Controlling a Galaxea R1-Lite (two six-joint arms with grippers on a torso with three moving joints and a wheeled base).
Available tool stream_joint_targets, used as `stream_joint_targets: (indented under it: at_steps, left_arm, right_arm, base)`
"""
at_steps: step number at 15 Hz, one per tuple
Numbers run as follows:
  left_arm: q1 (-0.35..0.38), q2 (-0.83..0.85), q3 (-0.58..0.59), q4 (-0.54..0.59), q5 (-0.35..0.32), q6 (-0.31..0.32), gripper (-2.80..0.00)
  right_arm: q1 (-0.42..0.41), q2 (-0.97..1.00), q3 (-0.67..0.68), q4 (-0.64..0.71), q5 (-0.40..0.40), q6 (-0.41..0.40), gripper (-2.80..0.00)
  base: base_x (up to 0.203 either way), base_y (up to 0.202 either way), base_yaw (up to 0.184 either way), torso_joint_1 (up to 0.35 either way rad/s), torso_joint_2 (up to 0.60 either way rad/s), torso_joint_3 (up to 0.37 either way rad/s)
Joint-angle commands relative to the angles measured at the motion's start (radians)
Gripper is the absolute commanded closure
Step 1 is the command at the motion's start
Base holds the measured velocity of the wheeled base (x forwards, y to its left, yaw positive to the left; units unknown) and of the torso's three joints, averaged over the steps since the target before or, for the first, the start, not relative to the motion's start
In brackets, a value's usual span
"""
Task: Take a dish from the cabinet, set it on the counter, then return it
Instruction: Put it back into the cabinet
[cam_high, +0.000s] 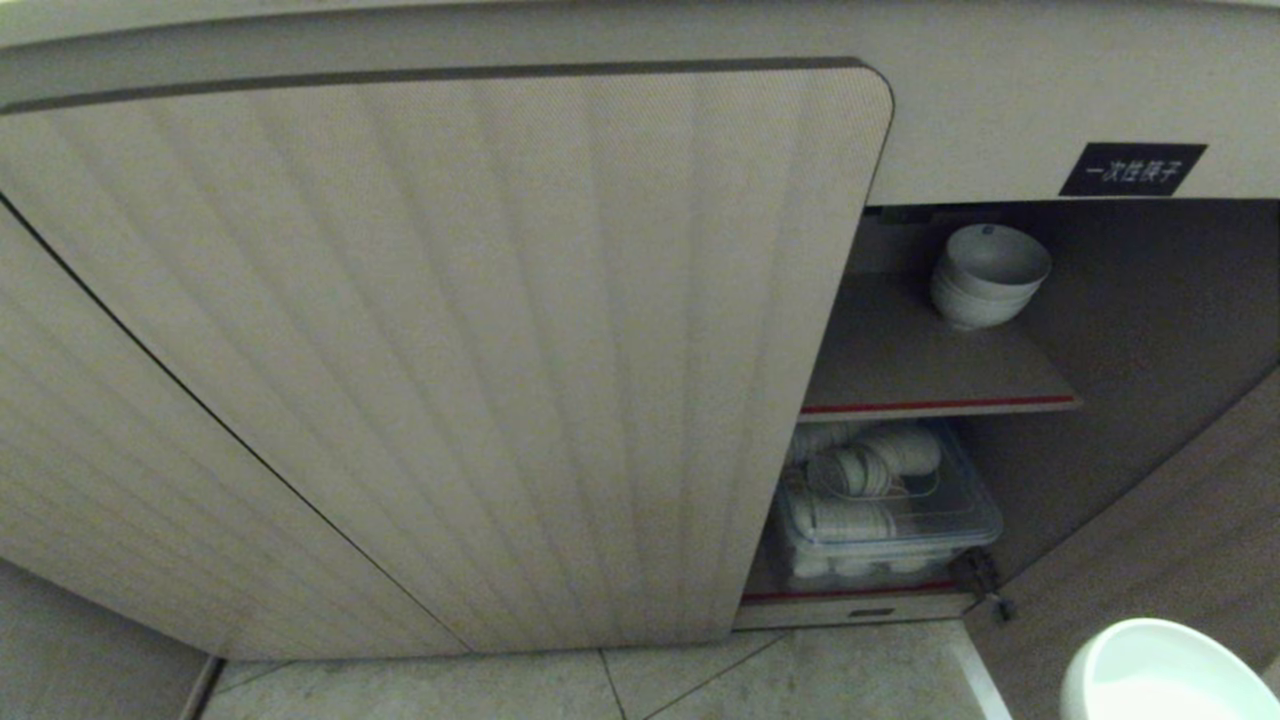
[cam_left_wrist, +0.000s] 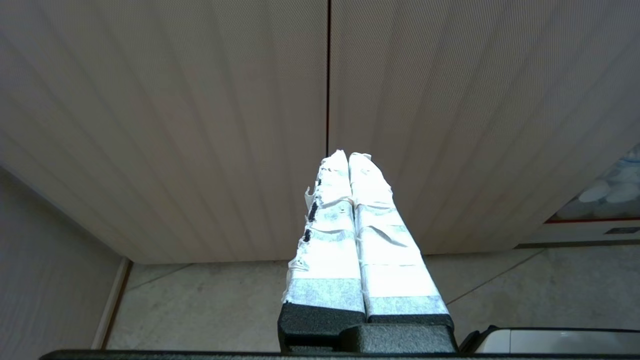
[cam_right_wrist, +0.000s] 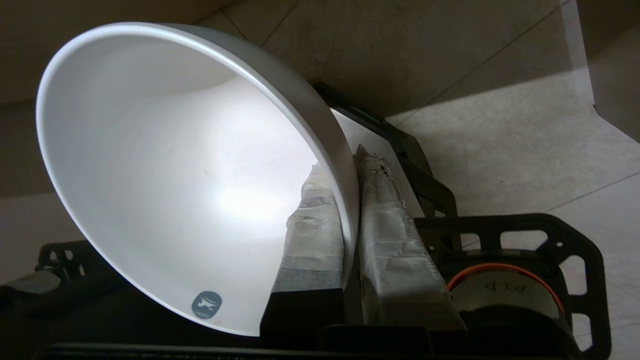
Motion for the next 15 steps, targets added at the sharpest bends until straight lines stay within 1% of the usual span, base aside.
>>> stream_joint_targets:
  at_steps: [1,3,7,12,15]
  left_arm:
    - [0.000,0.000,0.000,0.000,0.000,-0.001,0.00]
    - [0.000,0.000,0.000,0.000,0.000,-0.001,0.00]
    - [0.000,0.000,0.000,0.000,0.000,-0.001,0.00]
    - [0.000,0.000,0.000,0.000,0.000,-0.001,0.00]
    - [0.000,0.000,0.000,0.000,0.000,-0.001,0.00]
  right_arm:
    - [0.002,0.075,-0.005,-0.044,0.001,0.018,0.00]
    - [0.000,0.114,-0.002,-0.091,0.001,0.046,0.00]
    - [0.000,0.175,-0.002,-0.140,0.001,0.088,0.00]
    - [0.002,0.235,-0.024,-0.195,-0.001,0.095,0.00]
    - [0.002,0.275,-0.057,-0.210,-0.001,0.137,0.00]
  base:
    - [0.000,0.000,0.000,0.000,0.00,0.000]
    - [0.000,0.000,0.000,0.000,0.00,0.000]
    - [0.000,0.000,0.000,0.000,0.00,0.000]
    - [0.000,0.000,0.000,0.000,0.00,0.000]
    - [0.000,0.000,0.000,0.000,0.00,0.000]
